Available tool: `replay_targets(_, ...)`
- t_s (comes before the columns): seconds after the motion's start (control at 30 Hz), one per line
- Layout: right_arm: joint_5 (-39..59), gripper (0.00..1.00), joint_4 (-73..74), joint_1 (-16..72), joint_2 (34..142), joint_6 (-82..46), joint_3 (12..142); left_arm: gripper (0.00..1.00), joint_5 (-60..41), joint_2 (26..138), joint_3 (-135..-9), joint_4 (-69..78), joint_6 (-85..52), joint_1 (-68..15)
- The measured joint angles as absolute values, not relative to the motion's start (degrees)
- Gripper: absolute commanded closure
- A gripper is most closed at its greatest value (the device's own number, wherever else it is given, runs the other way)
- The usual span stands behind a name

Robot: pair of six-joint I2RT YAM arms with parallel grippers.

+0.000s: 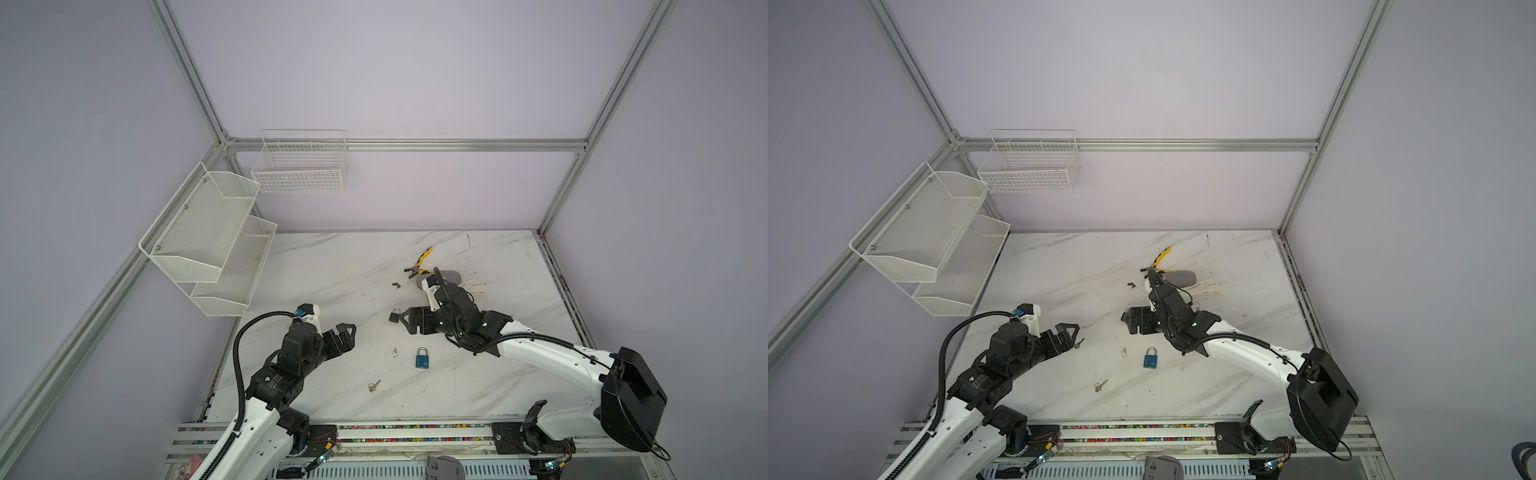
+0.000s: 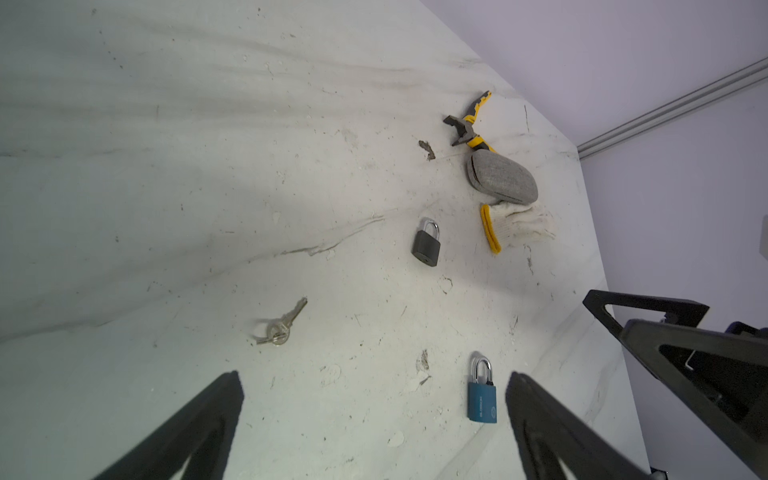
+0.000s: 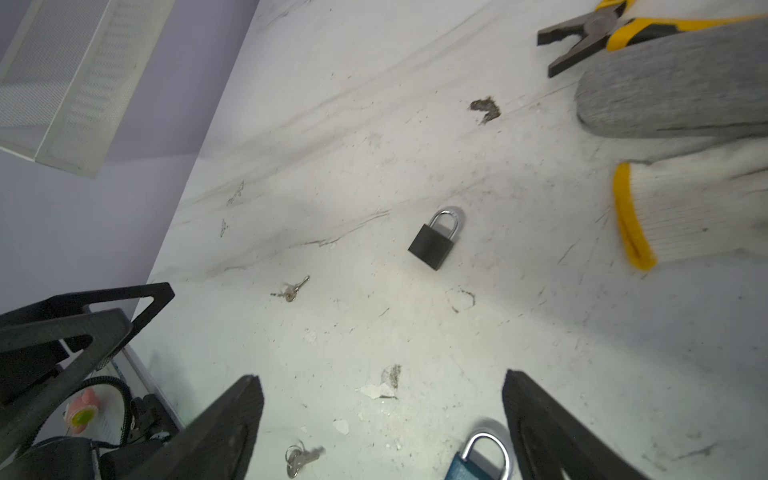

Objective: Unlock with the key
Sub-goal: 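Reach the right gripper across to the silver key near the robot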

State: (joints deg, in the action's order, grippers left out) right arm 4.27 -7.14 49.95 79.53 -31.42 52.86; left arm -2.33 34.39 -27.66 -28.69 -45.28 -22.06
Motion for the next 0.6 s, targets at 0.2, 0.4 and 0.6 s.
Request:
replay_targets(0.2,1.48,0.17,-8.99,59.46,83.68,-34.57,53.87,0.0,-0.4,35.05,-28.08,-34.79,-48.1,-25.21)
replay_targets(0.4,-0.34,0.26,-10.11,66.83,87.37,-38.83,53.89,0.0,1.08,34.44,-28.49,-40.53,-49.87,-25.28)
replay_targets(0.6,-0.69,0.36,-10.13,71.35,90.06,-42.54,53.89,0.0,1.17,34.06,-28.49,-43.05,-50.46,-25.28)
